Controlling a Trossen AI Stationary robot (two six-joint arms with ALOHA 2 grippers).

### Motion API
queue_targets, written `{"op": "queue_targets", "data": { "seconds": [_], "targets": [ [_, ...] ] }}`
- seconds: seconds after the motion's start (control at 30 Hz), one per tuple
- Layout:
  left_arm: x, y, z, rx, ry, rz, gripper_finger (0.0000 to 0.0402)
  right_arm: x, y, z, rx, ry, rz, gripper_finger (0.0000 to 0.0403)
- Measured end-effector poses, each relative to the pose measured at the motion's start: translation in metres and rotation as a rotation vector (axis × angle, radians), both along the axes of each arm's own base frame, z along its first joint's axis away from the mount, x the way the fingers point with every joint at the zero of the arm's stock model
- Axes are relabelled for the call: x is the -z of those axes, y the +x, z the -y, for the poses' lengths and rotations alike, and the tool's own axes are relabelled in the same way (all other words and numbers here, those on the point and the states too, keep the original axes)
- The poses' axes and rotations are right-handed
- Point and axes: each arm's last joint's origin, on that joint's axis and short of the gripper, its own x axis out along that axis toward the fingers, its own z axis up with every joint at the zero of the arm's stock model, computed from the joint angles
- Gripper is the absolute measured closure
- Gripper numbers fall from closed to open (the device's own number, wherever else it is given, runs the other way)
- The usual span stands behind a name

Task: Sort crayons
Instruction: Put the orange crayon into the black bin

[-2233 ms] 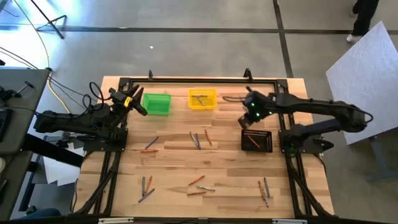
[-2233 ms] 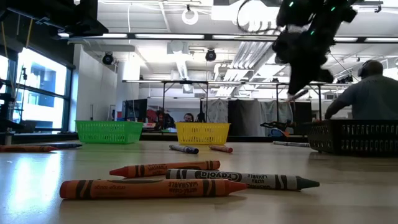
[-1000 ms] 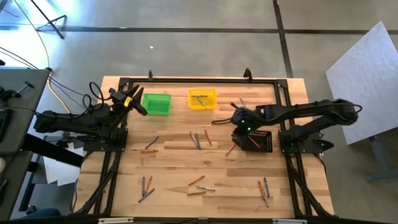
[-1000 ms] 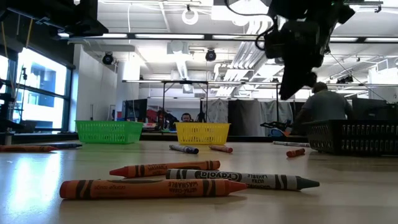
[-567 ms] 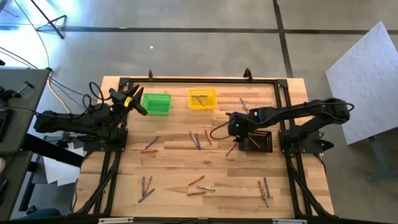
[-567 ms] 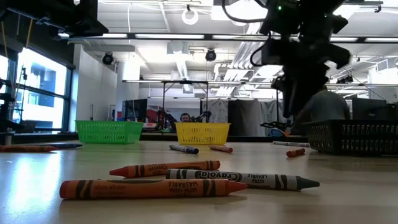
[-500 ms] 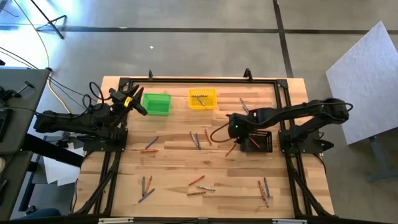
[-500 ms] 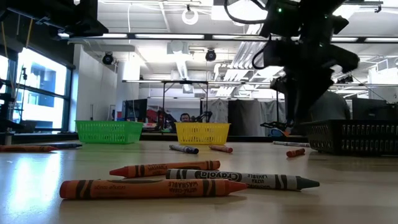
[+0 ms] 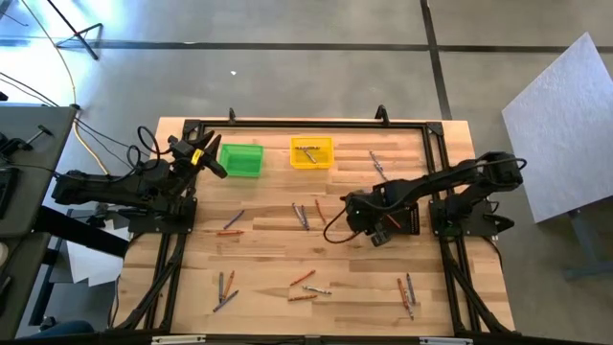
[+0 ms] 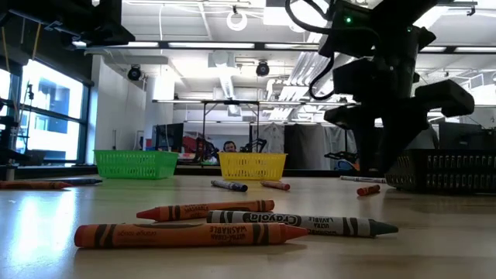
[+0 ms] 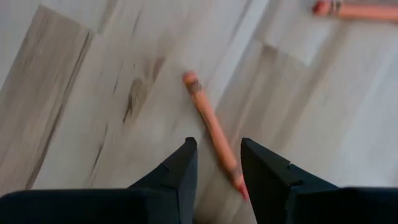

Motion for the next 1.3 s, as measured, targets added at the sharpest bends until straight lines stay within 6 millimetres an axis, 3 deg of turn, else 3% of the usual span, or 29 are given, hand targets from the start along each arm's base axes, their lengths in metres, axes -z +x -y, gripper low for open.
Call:
{"op": "queue_targets", "data": {
  "seconds": [0.5,0.67,0.9,1.17,1.3],
  "targets": [
    [0.0,0.0,0.0,0.0,0.0,-0.001,0.0303,0.029,0.011,-0.009,-0.013,-0.059,-0.053,0.0287],
    [0.0,0.0,0.0,0.0,0.001,-0.002,0.0303,0.03,0.012,-0.008,-0.005,-0.066,-0.045,0.0315],
    [0.0,0.0,0.0,0.0,0.001,-0.002,0.0303,0.03,0.013,-0.007,0.069,-0.054,-0.039,0.0393],
    [0.0,0.0,0.0,-0.001,0.001,-0.003,0.0303,0.019,0.013,-0.004,0.096,-0.054,0.015,0.0398],
    [0.0,0.0,0.0,0.0,0.002,-0.004,0.0303,0.002,0.022,-0.005,0.099,-0.056,0.074,0.0398]
  ]
}}
